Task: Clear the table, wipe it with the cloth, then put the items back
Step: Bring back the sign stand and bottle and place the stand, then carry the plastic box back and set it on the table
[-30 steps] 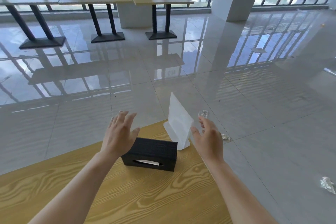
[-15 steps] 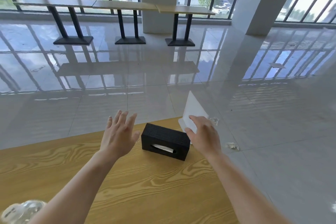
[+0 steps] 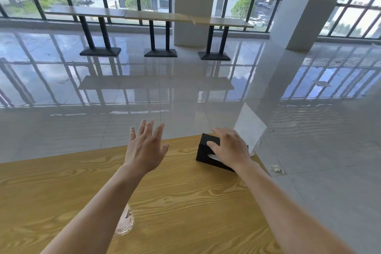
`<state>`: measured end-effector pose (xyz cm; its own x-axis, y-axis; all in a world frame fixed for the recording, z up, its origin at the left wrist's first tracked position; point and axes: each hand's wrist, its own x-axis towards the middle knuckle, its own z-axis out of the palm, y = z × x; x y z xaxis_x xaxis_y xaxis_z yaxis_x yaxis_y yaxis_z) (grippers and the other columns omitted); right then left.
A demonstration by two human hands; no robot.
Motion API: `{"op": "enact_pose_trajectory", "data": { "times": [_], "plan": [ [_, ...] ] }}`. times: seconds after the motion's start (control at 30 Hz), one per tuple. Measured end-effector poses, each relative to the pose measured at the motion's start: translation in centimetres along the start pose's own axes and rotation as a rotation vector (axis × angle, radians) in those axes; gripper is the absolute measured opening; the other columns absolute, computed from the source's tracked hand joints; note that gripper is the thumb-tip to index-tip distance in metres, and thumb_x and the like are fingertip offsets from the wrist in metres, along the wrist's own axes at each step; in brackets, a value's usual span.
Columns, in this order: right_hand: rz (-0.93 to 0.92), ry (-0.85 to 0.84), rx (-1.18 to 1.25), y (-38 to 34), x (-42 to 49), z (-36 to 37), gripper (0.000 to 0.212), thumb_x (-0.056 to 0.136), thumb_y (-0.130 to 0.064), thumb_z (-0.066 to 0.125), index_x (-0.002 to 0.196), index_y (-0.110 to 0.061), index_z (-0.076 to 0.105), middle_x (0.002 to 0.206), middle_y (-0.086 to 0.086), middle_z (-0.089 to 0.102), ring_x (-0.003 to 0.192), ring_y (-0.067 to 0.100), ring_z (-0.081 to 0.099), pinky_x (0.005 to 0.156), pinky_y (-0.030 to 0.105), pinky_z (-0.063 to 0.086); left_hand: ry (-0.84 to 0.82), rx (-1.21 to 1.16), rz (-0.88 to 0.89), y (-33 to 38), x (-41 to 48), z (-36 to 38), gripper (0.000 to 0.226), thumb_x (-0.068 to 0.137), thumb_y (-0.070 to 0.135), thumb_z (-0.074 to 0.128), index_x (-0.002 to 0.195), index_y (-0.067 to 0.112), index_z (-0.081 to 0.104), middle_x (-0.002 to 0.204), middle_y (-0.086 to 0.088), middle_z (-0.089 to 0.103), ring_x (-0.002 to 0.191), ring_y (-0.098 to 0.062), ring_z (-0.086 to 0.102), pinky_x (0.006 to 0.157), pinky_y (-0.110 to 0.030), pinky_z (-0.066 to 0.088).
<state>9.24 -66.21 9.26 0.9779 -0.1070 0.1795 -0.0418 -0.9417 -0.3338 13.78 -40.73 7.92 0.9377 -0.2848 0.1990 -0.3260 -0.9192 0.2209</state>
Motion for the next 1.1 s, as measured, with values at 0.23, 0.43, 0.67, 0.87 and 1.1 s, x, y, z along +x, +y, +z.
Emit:
{"op": "enact_pose_trajectory", "data": {
  "times": [0.23,0.43,0.67,0.87,1.1],
  "plan": [
    [-0.076,0.000,-0.013,-6.4,-1.2,0.6,0.052,0.095,-0.041,0.062,0.141,-0.021,0.051,0.125,0.002,0.063,0.118,0.023,0.055,0.093,0.038,0.050,0.027,0.019,-0.041,-4.7,-3.6,-2.7,0.068,0.097,0.048,0.049,0.154,0.022,0.021,0.162,-0.013,0.020,0.152,-0.033,0.006,0.121,-0.058,0.009],
    [-0.153,-0.048,-0.004,-9.8,-0.9,1.3,0.053,0.096,-0.043,0.060,0.143,-0.021,0.048,0.128,0.004,0.062,0.119,0.024,0.055,0.094,0.038,0.049,0.055,0.037,-0.135,-7.3,-6.0,-4.1,0.069,0.096,0.049,0.049,0.154,0.023,0.021,0.162,-0.013,0.020,0.152,-0.033,0.007,0.121,-0.057,0.009],
    [-0.327,-0.083,0.053,-13.4,-0.4,3.1,0.052,0.097,-0.041,0.059,0.143,-0.021,0.048,0.123,0.004,0.063,0.115,0.023,0.056,0.089,0.036,0.050,0.099,0.076,-0.294,-9.5,-10.5,-5.1,0.068,0.095,0.049,0.051,0.153,0.023,0.024,0.161,-0.012,0.022,0.151,-0.032,0.011,0.121,-0.057,0.010],
    [-0.462,-0.162,0.092,-18.5,-1.7,5.4,0.051,0.095,-0.039,0.063,0.140,-0.019,0.051,0.125,0.007,0.064,0.117,0.028,0.057,0.089,0.038,0.049,0.109,0.139,-0.459,-12.2,-16.0,-6.4,0.068,0.094,0.050,0.052,0.152,0.024,0.027,0.160,-0.010,0.024,0.151,-0.031,0.012,0.120,-0.058,0.012],
    [-0.571,-0.221,0.114,-25.2,-4.0,7.4,0.047,0.092,-0.041,0.064,0.133,-0.019,0.056,0.121,0.006,0.066,0.114,0.028,0.058,0.087,0.042,0.053,0.137,0.146,-0.592,-16.5,-21.8,-8.2,0.068,0.095,0.051,0.048,0.154,0.025,0.024,0.161,-0.009,0.021,0.152,-0.029,0.009,0.120,-0.056,0.012]
  ]
}}
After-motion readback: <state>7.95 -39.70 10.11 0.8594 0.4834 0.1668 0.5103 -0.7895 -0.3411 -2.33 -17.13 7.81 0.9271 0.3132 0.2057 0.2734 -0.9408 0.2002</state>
